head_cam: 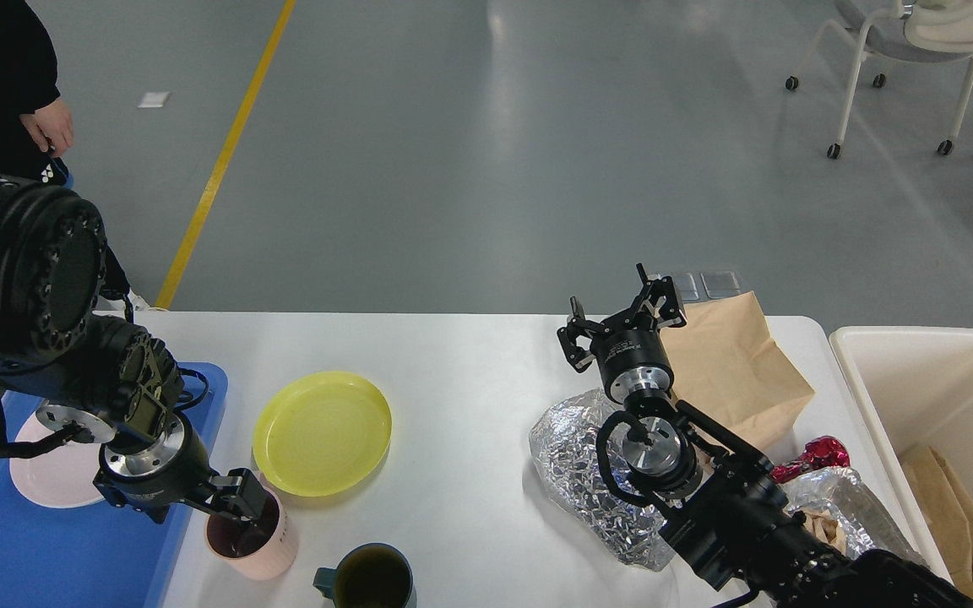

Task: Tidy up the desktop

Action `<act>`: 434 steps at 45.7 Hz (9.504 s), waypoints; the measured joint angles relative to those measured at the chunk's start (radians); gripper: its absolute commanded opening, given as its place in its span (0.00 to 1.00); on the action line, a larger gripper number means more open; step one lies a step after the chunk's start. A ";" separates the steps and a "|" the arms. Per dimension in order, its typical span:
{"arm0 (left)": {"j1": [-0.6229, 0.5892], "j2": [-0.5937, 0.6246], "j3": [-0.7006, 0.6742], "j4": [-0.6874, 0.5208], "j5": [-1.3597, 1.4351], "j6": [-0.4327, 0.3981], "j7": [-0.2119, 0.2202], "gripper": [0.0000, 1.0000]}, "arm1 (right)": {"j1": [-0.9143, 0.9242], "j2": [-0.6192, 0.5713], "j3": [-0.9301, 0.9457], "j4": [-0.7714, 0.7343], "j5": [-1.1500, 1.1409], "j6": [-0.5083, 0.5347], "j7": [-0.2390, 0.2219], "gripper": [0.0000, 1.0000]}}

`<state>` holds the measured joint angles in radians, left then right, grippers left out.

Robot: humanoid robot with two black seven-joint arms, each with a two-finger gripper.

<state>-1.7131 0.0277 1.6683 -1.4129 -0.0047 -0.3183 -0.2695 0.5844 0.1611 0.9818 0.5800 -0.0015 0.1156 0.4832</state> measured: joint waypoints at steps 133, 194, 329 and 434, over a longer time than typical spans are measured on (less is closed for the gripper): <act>0.438 0.805 -0.188 0.240 0.283 0.360 0.093 0.00 | -0.001 0.000 -0.001 0.000 0.000 0.000 0.000 1.00; -0.442 0.734 -0.135 0.396 0.261 -0.485 0.090 0.98 | -0.001 0.000 -0.001 0.000 0.000 0.000 0.000 1.00; 0.136 -0.063 -0.625 -0.023 0.073 0.164 0.591 0.68 | 0.000 0.000 -0.001 0.000 0.000 0.000 0.000 1.00; -0.031 0.608 -0.245 -0.138 0.151 0.078 0.556 0.00 | -0.001 0.000 -0.001 0.000 0.000 0.000 0.000 1.00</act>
<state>-1.7444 0.6354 1.4238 -1.5505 0.1462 -0.2403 0.2868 0.5832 0.1611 0.9810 0.5799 -0.0015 0.1155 0.4832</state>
